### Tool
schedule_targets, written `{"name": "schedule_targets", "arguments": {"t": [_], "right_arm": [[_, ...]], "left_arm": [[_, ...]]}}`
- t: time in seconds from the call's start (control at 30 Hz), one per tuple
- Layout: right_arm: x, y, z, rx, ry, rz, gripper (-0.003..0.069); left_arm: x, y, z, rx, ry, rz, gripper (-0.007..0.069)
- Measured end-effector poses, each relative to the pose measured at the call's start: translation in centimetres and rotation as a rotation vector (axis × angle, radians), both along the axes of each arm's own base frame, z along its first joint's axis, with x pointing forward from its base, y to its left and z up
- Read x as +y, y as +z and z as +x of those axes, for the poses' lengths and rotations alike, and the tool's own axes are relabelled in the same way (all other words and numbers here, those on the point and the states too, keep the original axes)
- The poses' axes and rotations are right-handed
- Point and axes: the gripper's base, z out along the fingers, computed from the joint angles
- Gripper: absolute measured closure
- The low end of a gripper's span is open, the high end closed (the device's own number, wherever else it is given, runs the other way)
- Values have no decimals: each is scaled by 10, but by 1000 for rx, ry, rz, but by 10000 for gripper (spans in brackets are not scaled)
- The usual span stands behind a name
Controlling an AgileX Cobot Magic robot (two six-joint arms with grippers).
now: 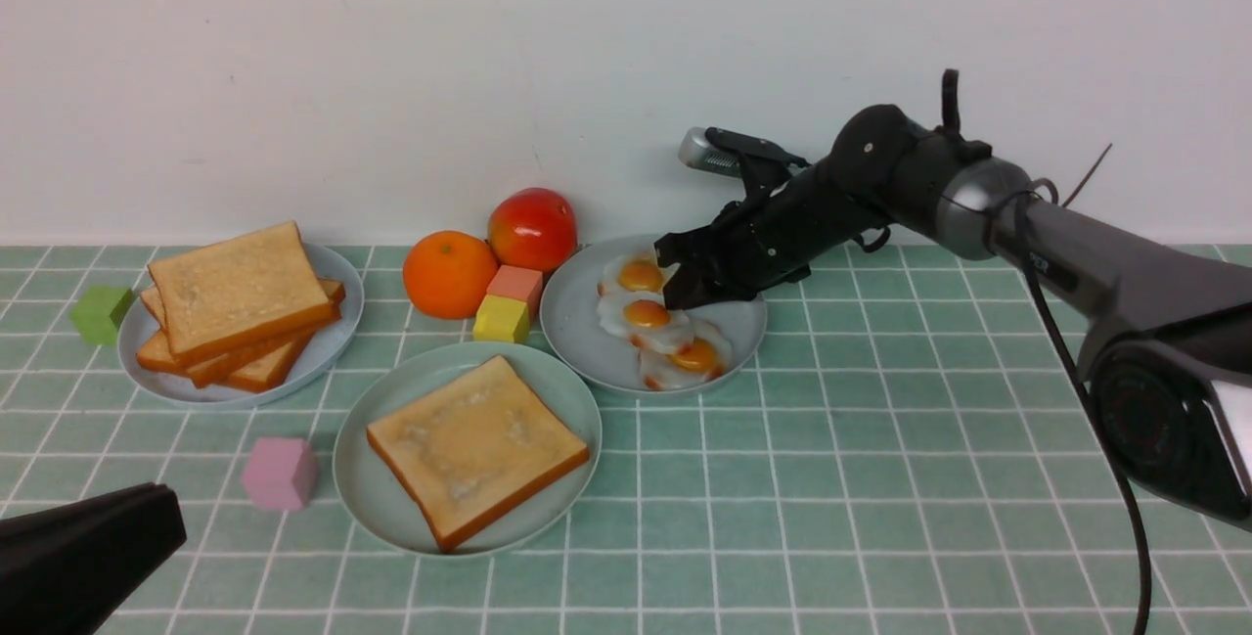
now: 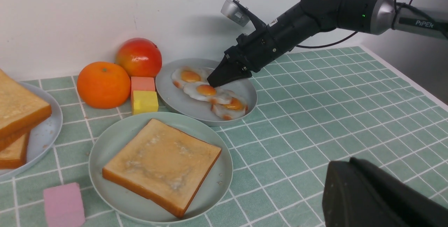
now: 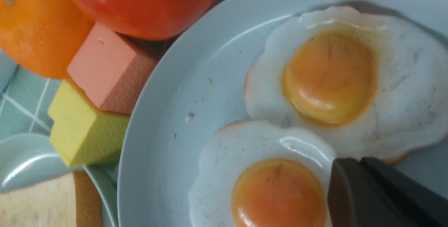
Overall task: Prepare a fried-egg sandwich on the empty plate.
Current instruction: Use the right arm to grab a fried egg, then use the right arm to place the fried egg on the slice of bread in the middle
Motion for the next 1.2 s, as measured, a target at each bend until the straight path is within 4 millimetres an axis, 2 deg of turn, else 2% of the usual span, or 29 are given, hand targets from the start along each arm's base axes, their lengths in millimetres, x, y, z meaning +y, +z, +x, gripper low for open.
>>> {"name": "schedule_targets", "arguments": {"t": [0.17, 0.2, 0.27, 0.3, 0.43, 0.47, 0.5, 0.53, 0.63, 0.67, 0.7, 0.73, 0.77, 0.8, 0.9, 0.93, 1.0, 1.1, 1.13, 1.2], "right_arm": [[-4, 11, -5, 3, 43, -51, 645], [-5, 25, -8, -10, 62, -68, 645], [-6, 31, -10, -20, 69, -75, 645], [-7, 49, -13, -44, 78, -79, 645], [-8, 87, -25, -76, 113, -80, 645], [-7, 88, -26, -73, 120, -80, 645], [-2, 101, -34, -87, 152, -88, 645], [2, 106, -39, -90, 176, -94, 645], [37, 119, -62, -98, 283, -101, 645], [37, 118, -62, -98, 283, -101, 645], [64, 119, -76, -105, 343, -98, 645], [78, 118, -85, -111, 372, -97, 645], [81, 118, -86, -112, 378, -96, 645], [105, 115, -99, -131, 422, -102, 644], [132, 103, -112, -160, 457, -117, 643], [133, 103, -113, -161, 458, -116, 643], [144, 83, -114, -166, 461, -144, 642], [148, 58, -109, -162, 446, -168, 642], [148, 58, -110, -161, 446, -168, 642], [149, 42, -105, -162, 430, -179, 642]], "left_arm": [[0, 0, 0, -1, 0, 2, 623], [0, 0, 0, -6, 2, 9, 622], [0, 0, 0, -8, 3, 14, 621], [1, 0, 0, -14, 4, 23, 620], [2, 0, 1, -31, 10, 50, 620], [2, 0, 1, -32, 10, 52, 620], [2, 0, 1, -40, 13, 65, 620], [2, 0, 1, -48, 15, 77, 620], [3, 0, 2, -68, 21, 109, 620], [3, 0, 2, -69, 22, 111, 620], [4, 0, 2, -75, 23, 120, 620], [4, 0, 2, -79, 25, 126, 620], [4, 0, 2, -78, 25, 125, 620], [4, 0, 3, -82, 26, 131, 620], [4, 0, 3, -83, 27, 135, 620], [4, 0, 3, -83, 27, 135, 619], [4, 0, 3, -82, 28, 138, 618], [4, 0, 3, -79, 28, 140, 618], [4, -1, 3, -78, 28, 141, 618], [4, -1, 3, -78, 28, 141, 618]]}}
